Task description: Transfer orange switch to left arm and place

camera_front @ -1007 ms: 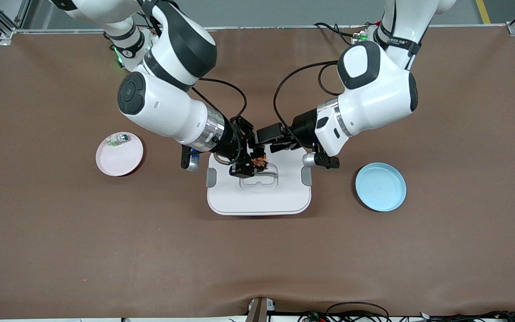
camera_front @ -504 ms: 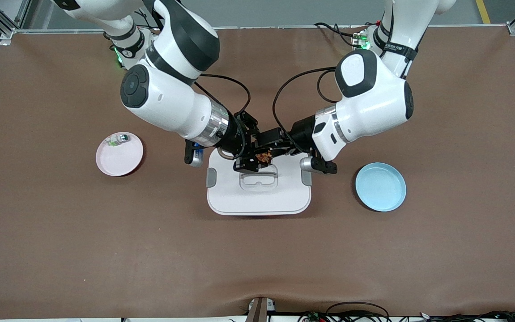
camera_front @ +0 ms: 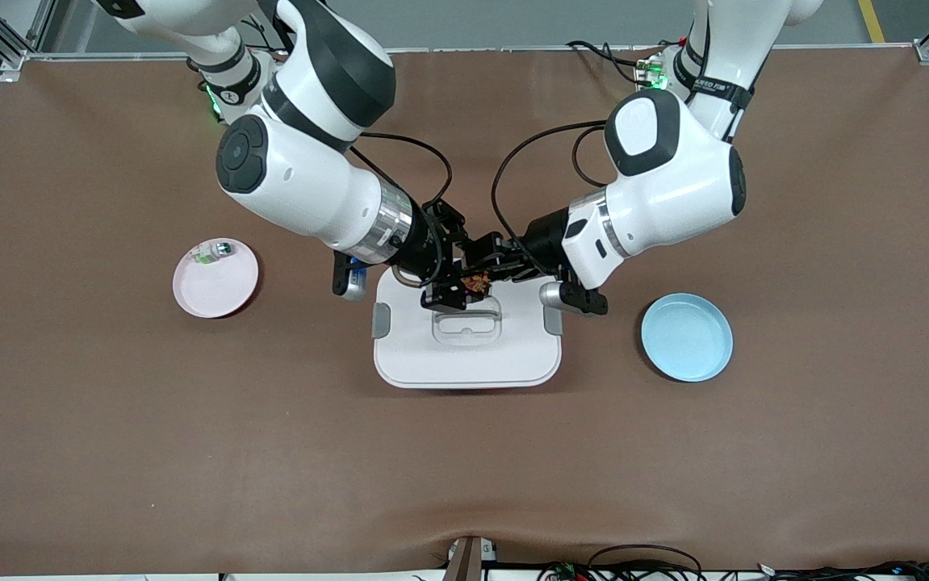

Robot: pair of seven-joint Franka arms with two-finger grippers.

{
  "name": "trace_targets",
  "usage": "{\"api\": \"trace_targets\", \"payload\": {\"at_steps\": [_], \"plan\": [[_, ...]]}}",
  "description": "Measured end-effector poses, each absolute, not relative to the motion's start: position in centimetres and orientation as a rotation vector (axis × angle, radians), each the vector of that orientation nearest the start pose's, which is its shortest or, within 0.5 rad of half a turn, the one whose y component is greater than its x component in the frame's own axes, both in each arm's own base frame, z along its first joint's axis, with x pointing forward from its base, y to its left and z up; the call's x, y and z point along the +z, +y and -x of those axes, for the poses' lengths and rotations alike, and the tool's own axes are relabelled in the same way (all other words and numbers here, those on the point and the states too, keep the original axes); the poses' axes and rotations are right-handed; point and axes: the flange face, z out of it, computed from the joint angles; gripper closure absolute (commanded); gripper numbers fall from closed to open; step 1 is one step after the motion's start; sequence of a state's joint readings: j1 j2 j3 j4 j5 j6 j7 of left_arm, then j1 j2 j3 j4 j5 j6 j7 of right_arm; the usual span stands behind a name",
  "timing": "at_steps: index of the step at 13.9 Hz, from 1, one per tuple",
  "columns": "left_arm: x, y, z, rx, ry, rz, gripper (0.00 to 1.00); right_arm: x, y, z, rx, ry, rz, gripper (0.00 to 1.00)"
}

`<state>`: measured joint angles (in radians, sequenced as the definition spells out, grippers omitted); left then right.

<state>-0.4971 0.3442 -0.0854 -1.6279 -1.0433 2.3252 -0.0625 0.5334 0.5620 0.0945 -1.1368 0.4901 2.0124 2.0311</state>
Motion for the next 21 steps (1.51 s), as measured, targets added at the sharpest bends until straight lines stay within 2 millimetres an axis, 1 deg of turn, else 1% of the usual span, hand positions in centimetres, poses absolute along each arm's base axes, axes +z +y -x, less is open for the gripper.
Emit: {"api": "trace_targets", "payload": {"at_steps": [4,5,6,7,8,9,12,15,18,20,21], "plan": [[47.0,-38.9,-57.4,0.026,0.103,-2.190,1.00,52.3,44.5,-60.0,0.592,1.877,1.879,1.00],[47.0,-38.9,-57.4,0.026,0.103,-2.190,1.00,52.3,44.5,-60.0,0.592,1.877,1.879,0.94],[47.0,-38.9,-57.4,0.026,0.103,-2.190,1.00,52.3,44.5,-60.0,0.592,1.877,1.879,0.62],[47.0,-38.9,-57.4,0.026,0.103,-2.190,1.00,52.3,44.5,-60.0,0.592,1.877,1.879,0.46],[47.0,-38.9,-57.4,0.026,0.103,-2.190,1.00,52.3,44.5,-60.0,0.592,1.877,1.879,0.07],[47.0,-38.9,-57.4,0.026,0.103,-2.190,1.00,52.3,44.5,-60.0,0.592,1.877,1.879,0.00],[47.0,-38.8,-57.5,0.027,0.105,-2.190,1.00,52.5,44.2,-60.3,0.587,1.880,1.871,0.00],[47.6,-38.3,-57.7,0.034,0.101,-2.190,1.00,52.5,43.0,-60.9,0.585,1.893,1.880,0.00],[49.4,-36.1,-58.1,0.035,0.043,-2.230,1.00,53.1,40.4,-61.9,0.565,1.805,1.995,0.00],[51.3,-34.1,-58.0,0.020,0.010,-2.263,1.00,54.2,38.2,-62.4,0.519,1.682,2.113,0.00],[52.2,-33.1,-57.9,0.010,-0.001,-2.290,1.00,54.7,37.2,-62.5,0.466,1.624,2.188,0.00]]}}
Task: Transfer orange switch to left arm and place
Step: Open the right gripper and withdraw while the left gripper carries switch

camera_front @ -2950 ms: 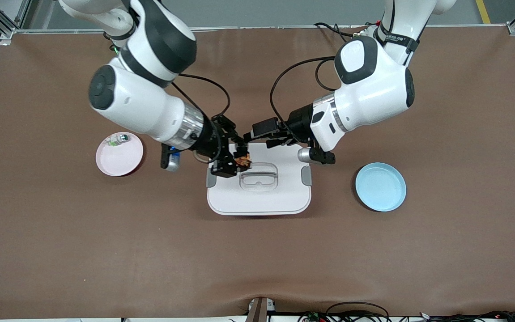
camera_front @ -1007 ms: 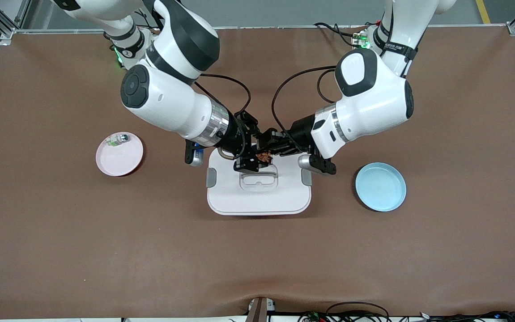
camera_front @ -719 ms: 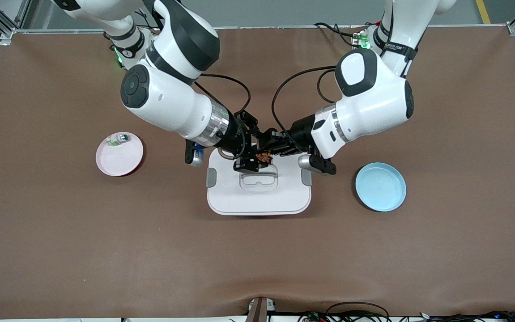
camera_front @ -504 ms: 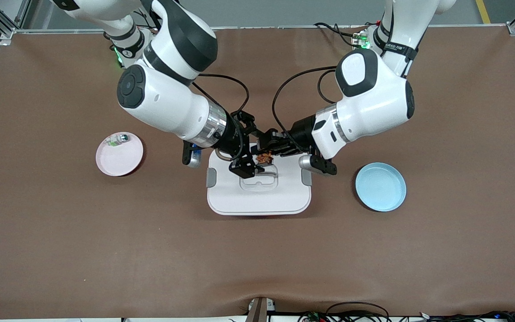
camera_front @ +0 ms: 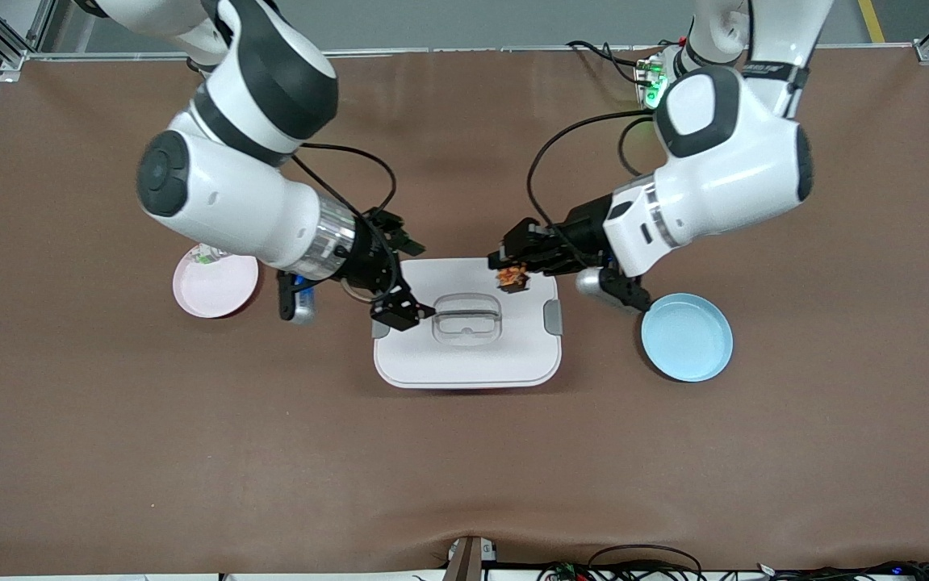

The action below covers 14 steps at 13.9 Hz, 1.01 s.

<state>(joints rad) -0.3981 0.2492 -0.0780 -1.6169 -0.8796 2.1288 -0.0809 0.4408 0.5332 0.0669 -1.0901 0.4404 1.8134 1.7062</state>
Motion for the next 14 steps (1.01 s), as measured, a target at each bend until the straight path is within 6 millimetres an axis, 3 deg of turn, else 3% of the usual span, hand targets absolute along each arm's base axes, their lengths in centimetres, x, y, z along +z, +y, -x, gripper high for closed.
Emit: {"api": "trace_targets", "payload": {"at_steps": [4,8,11,14], "plan": [[56.9,-29.0,-56.1,-0.004,-0.088,-2.469,1.00,55.0,35.0,-61.6,0.187,1.217,2.647,0.00],[60.7,-23.9,-53.4,-0.033,-0.158,-2.689,1.00,53.6,31.8,-61.1,0.159,0.625,3.054,0.00],[61.3,-19.9,-52.6,-0.085,-0.140,-2.843,1.00,53.4,27.7,-62.0,0.208,0.145,3.182,0.00],[60.3,-16.4,-53.0,-0.160,0.093,-2.900,1.00,53.6,23.7,-62.0,0.325,-0.201,3.238,0.00]]}}
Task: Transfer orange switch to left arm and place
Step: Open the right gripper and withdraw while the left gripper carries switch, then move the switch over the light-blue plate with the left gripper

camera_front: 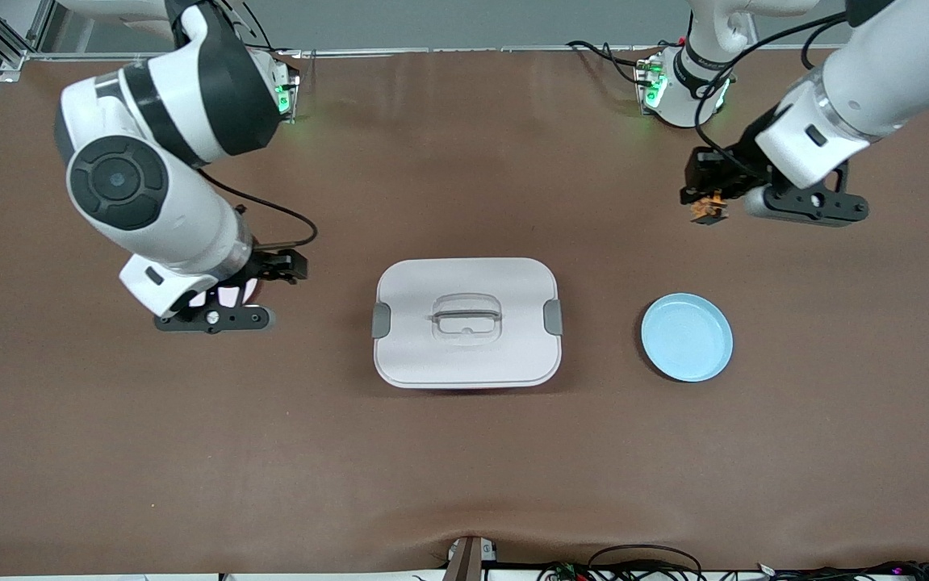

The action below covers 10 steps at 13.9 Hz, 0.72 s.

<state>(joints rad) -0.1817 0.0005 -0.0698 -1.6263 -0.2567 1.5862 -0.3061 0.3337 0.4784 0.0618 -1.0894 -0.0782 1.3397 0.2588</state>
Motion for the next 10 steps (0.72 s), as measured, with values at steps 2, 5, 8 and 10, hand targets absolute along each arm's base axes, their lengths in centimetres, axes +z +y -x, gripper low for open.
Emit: {"api": "trace_targets", "payload": {"at_steps": [2,5,8,10], "plan": [[59.2,-13.7,-53.6,0.238,-0.302,3.344,1.00,53.7,21.0,-61.8,0.439,-0.253,3.234,0.00],[57.0,-10.1,-54.1,0.310,-0.492,3.303,1.00,53.4,17.2,-61.4,0.622,-0.204,3.221,0.00],[55.5,-8.8,-54.6,0.327,-0.727,3.214,1.00,52.4,14.7,-60.4,0.830,-0.152,3.195,0.00],[54.3,-8.9,-55.4,0.316,-1.048,3.099,1.00,51.6,13.5,-59.7,0.964,-0.125,3.170,0.00]]}}
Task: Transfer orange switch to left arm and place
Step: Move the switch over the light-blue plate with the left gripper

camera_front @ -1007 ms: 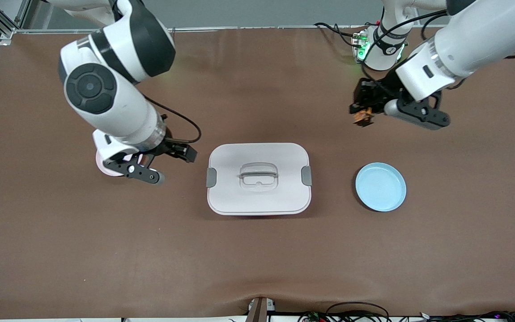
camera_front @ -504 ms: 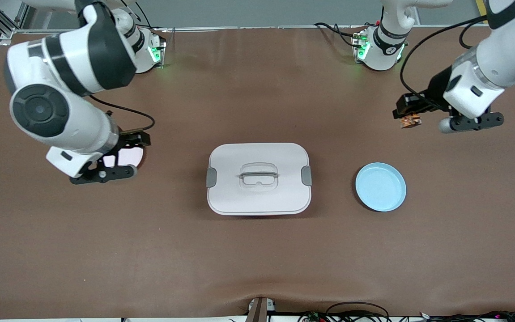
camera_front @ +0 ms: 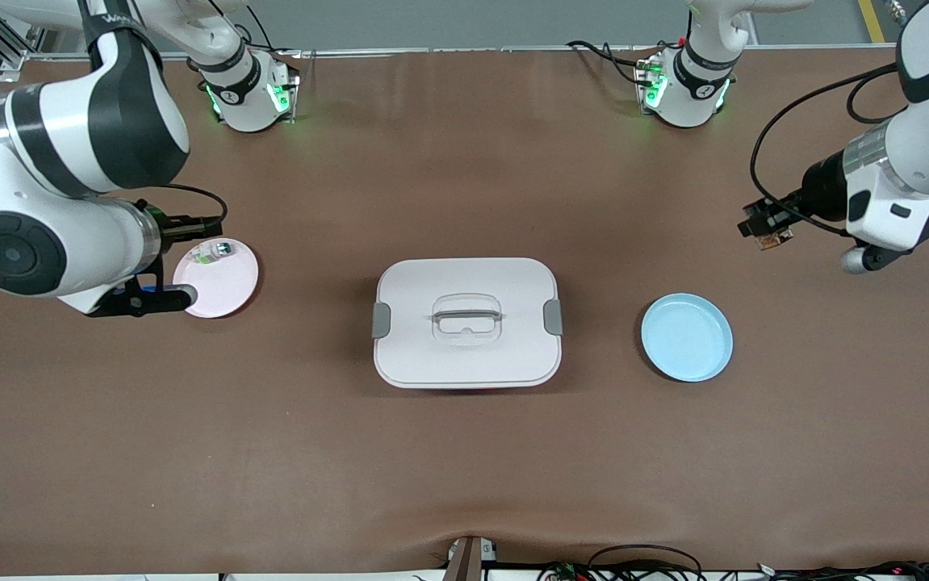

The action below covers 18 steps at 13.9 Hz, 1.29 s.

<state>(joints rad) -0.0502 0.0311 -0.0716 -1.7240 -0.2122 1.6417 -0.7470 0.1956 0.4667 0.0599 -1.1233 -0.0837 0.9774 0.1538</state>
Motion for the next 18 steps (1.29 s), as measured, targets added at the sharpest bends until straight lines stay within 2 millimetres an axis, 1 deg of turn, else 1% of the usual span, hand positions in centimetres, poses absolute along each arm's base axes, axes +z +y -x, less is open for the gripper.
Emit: {"api": "trace_targets", "payload": {"at_steps": [2,4,5,7,9,11,13,15,18], "plan": [[52.7,-8.8,-56.5,0.293,-1.296,2.968,1.00,50.9,12.7,-59.2,1.051,-0.116,3.148,0.00],[51.3,-8.9,-57.4,0.256,-1.455,2.868,1.00,50.1,11.3,-58.8,1.105,-0.116,3.121,0.00],[50.5,-8.9,-57.6,0.229,-1.523,2.823,1.00,49.8,10.0,-58.7,1.127,-0.113,3.103,0.00],[48.5,-9.2,-57.7,0.171,-1.647,2.725,1.00,49.7,7.2,-58.7,1.139,-0.076,3.075,0.00],[45.6,-9.6,-57.5,0.132,-1.766,2.651,1.00,50.3,4.9,-58.7,1.107,-0.036,3.064,0.00],[42.5,-9.5,-57.0,0.121,-1.830,2.608,1.00,50.8,3.2,-58.7,1.021,0.002,3.079,0.00],[39.7,-9.1,-56.5,0.125,-1.832,2.580,1.00,51.1,2.0,-58.0,0.927,0.032,3.093,0.00],[37.1,-8.8,-56.6,0.116,-1.803,2.560,1.00,51.6,1.2,-56.7,0.834,0.053,3.107,0.00],[33.0,-8.4,-57.4,0.126,-1.811,2.526,1.00,53.4,0.1,-54.3,0.668,0.102,3.104,0.00]]}}
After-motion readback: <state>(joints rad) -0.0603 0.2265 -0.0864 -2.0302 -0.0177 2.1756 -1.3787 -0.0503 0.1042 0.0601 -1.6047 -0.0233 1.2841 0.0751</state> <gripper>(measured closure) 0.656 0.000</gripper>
